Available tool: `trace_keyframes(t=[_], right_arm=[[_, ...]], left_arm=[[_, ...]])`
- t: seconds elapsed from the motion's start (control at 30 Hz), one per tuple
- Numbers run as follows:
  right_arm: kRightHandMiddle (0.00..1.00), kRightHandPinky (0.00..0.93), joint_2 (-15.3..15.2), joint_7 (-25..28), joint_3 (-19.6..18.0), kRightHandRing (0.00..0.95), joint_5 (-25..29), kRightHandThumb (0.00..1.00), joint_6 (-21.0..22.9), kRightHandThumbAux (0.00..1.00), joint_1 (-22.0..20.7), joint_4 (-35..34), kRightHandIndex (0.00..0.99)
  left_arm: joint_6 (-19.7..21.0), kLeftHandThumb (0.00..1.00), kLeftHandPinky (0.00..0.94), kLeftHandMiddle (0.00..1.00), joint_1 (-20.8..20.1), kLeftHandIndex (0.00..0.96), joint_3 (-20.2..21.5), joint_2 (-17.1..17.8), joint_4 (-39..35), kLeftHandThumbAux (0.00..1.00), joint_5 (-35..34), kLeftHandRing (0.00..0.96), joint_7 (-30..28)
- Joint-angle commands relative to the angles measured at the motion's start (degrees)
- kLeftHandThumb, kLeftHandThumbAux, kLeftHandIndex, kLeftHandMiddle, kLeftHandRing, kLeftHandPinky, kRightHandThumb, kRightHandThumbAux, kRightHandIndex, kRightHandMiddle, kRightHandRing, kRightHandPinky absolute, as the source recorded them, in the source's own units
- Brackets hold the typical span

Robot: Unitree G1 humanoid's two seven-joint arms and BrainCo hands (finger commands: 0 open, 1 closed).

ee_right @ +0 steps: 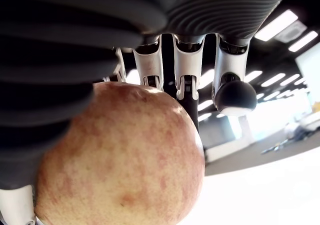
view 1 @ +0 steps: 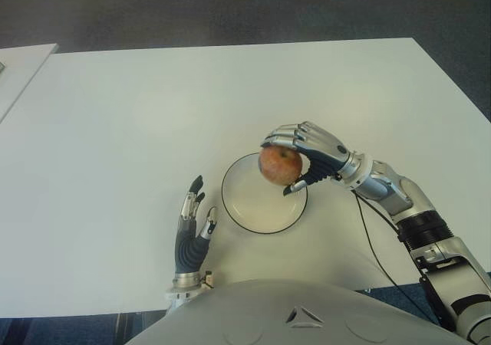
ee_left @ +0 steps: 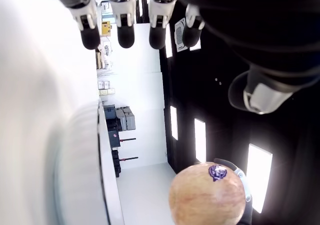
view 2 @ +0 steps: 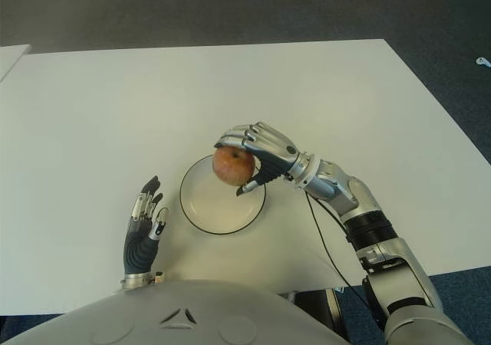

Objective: Put the apples into the plate.

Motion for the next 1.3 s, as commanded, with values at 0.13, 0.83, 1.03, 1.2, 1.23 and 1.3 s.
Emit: trace_keyframes(t=[0.13, 0.83, 1.03, 1.2, 1.23, 1.3], right_arm=[[0.892, 0.864, -0.23, -1.62, 1.21, 0.874, -6.83, 0.714, -2.02, 0.717, -0.23, 2.09, 0.439], [0.915, 0.883, -0.1, -8.78, 3.44, 0.886, -15.8, 0.713, -3.46, 0.716, -3.62, 7.81, 0.439], [0.916, 0.875, -0.37, -11.0, 4.62, 0.884, -17.59, 0.713, -3.86, 0.715, -4.07, 8.19, 0.439], [0.921, 0.876, -0.68, -12.33, 5.41, 0.885, -18.44, 0.714, -3.65, 0.716, -4.5, 8.26, 0.439], [0.922, 0.876, -0.73, -12.51, 5.52, 0.885, -18.5, 0.713, -3.62, 0.716, -4.59, 8.32, 0.439], [0.922, 0.876, -0.67, -12.78, 5.68, 0.885, -18.49, 0.713, -3.47, 0.716, -4.74, 8.48, 0.439]], left_arm=[[2.28, 0.0, 0.0, 0.0, 0.86, 0.0, -1.35, -2.19, -1.17, 0.41, 1.35, 0.0, 1.73], [4.11, 0.0, 0.0, 0.0, 0.99, 0.0, -3.69, -1.75, -4.26, 0.408, 1.96, 0.0, 3.37], [5.43, 0.0, 0.0, 0.0, 1.18, 0.0, -4.52, -1.92, -5.25, 0.413, 1.98, 0.0, 3.41], [7.17, 0.001, 0.0, 0.0, 1.54, 0.0, -5.23, -1.82, -6.39, 0.411, 2.3, 0.0, 3.67], [7.38, 0.001, 0.0, 0.0, 1.54, 0.0, -5.35, -1.81, -6.51, 0.41, 2.35, 0.0, 3.76], [7.83, 0.002, 0.0, 0.0, 1.53, 0.0, -5.5, -1.93, -6.74, 0.409, 2.75, 0.0, 4.14]])
